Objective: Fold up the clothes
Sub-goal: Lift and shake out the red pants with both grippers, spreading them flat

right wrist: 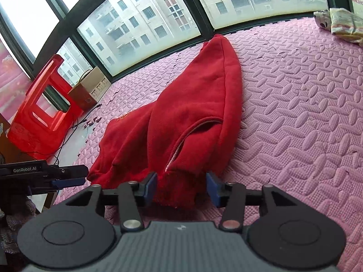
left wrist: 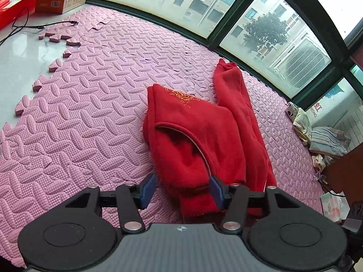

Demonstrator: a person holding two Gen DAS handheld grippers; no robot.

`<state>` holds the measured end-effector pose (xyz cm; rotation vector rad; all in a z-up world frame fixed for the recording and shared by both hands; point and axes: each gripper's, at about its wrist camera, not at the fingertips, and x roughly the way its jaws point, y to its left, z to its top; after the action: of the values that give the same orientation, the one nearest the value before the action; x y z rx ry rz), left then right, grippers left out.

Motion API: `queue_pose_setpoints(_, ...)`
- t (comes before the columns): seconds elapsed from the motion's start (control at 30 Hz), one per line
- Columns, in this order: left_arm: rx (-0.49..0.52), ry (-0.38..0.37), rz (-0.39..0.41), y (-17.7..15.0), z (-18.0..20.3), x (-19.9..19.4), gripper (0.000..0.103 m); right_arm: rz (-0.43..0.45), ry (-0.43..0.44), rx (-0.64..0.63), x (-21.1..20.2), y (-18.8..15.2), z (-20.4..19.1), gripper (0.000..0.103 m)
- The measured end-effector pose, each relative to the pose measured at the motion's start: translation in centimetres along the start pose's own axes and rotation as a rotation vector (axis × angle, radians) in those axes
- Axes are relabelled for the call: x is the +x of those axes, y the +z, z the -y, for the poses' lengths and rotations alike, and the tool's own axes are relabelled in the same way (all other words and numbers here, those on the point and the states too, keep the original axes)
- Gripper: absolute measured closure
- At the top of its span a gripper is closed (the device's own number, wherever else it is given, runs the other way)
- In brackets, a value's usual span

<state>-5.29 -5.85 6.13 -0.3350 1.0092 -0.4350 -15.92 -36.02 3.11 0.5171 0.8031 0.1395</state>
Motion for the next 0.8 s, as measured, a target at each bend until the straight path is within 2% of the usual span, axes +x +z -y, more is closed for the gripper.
queue_pose_setpoints(0.07,-0.012,-0.010,-0.006,-0.1,-0.1,0.6,0.055,-0.004,0.012,0.030,0.6,-0.2,0.4,0.056)
queue_pose_setpoints(0.1,-0.012,-0.021,-0.012,-0.2,-0.1,0.8,0.063,-0.004,0.016,0.034,0.7,-0.2,0.5,0.056)
queue_pose_setpoints(0.13,-0.013,-0.030,-0.020,-0.2,-0.1,1.0,0.078,-0.003,0.024,0.042,0.8,-0.3,0.6,0.068)
queue_pose_setpoints(0.17,-0.011,-0.037,-0.026,-0.2,0.0,1.1,0.083,0.000,0.029,0.046,0.8,-0.4,0.6,0.076)
queue_pose_setpoints(0.2,-0.001,-0.038,-0.026,-0.3,0.1,1.1,0.086,0.008,0.027,0.042,0.7,-0.4,0.6,0.078)
queue_pose_setpoints(0.23,0.008,-0.044,-0.024,-0.3,0.1,1.0,0.090,0.018,0.022,0.031,0.5,-0.5,0.4,0.085)
queue_pose_setpoints(0.33,0.032,-0.077,-0.021,-0.4,0.3,0.0,0.092,0.044,0.021,0.010,-0.8,-0.7,0.1,0.093)
queue_pose_setpoints(0.43,0.069,-0.114,-0.031,-0.9,0.6,-1.2,0.093,0.060,0.029,-0.009,-2.5,-1.1,-0.4,0.094)
queue_pose_setpoints(0.57,0.133,-0.113,-0.073,-2.3,0.6,-2.4,0.093,0.025,0.035,-0.053,-4.5,-2.6,-1.3,0.094)
queue_pose_setpoints(0.63,0.146,-0.111,-0.077,-2.8,0.3,-2.9,0.091,-0.015,0.036,-0.063,-5.1,-3.2,-1.2,0.089)
queue_pose_setpoints(0.67,0.145,-0.110,-0.076,-2.8,0.1,-3.2,0.089,-0.017,0.027,-0.076,-5.4,-3.2,-1.2,0.086)
queue_pose_setpoints(0.8,0.184,-0.098,-0.025,-2.3,0.8,-4.7,0.087,-0.001,-0.010,-0.131,-6.6,-1.7,-1.2,0.086)
